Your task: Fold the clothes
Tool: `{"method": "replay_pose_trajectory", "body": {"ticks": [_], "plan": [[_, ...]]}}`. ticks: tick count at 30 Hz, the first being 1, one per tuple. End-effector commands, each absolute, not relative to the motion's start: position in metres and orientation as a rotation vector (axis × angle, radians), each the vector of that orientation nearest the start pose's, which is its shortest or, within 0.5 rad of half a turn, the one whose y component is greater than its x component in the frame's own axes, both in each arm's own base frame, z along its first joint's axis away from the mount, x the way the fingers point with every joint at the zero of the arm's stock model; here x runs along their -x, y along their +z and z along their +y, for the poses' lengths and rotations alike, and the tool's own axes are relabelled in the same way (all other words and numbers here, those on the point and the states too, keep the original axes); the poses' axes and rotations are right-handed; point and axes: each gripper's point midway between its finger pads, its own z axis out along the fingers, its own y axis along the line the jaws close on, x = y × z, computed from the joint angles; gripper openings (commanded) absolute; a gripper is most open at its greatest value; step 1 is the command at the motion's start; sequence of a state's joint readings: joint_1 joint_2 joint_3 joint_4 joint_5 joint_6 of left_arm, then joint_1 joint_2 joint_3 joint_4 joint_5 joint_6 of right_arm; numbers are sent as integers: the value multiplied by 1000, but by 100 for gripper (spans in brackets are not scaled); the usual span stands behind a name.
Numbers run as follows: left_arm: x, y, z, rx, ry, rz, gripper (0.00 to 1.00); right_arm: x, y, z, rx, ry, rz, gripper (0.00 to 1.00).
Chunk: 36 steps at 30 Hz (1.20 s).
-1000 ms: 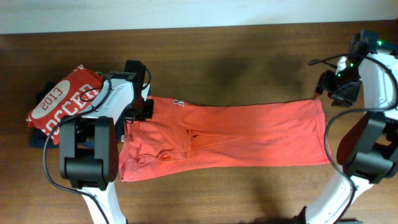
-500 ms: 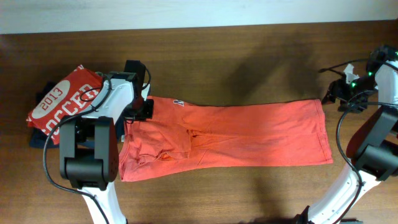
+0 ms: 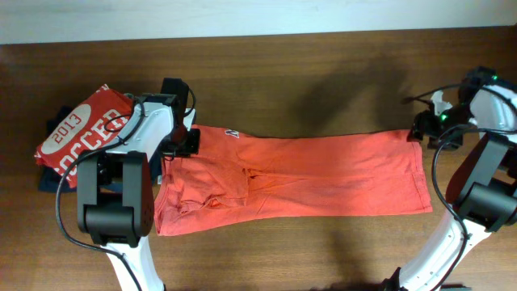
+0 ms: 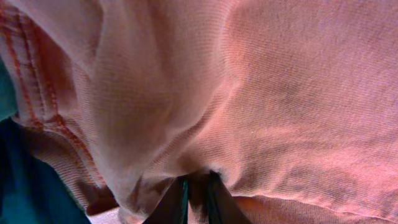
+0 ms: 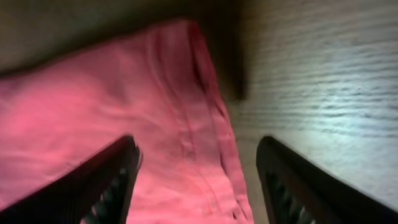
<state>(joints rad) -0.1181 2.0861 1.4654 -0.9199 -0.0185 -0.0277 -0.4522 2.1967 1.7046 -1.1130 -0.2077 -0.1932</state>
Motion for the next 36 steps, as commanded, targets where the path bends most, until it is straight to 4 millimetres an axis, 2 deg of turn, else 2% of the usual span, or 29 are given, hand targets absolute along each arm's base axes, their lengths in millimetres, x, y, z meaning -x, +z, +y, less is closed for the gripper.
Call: {"method": "replay_pose_trajectory", "body": {"ticks": [1,2,5,8,14,18,21,26,28,33,36], "plan": [[-386,2,-45,-122,-9,3122,13,-380,4,-140,-425,325,3095,59],[-386,2,-45,-121,-9,3123,13,-379,1,-140,-435,324,3092,54],[-385,2,-45,-122,-9,3125,13,-379,-5,-140,-448,319,3085,22],[-385,2,-45,-121,-8,3126,12,-384,-6,-145,-494,293,3058,4],[-382,2,-44,-133,1,3136,12,-401,-8,-169,-640,128,2970,4],[-379,2,-34,-121,57,3152,11,-407,-7,-181,-688,48,2926,4],[-377,2,-26,-96,77,3162,11,-407,-7,-192,-719,-42,2913,4],[-375,2,-13,-43,78,3173,6,-402,-7,-201,-772,-104,2908,4],[-375,2,-12,-31,58,3176,6,-402,-7,-201,-784,-81,2904,4],[-386,13,-26,-27,-67,3148,25,-400,-8,-192,-786,-3,2917,4],[-397,40,-31,-27,-107,3133,30,-402,-4,-186,-788,77,2905,4]]}}
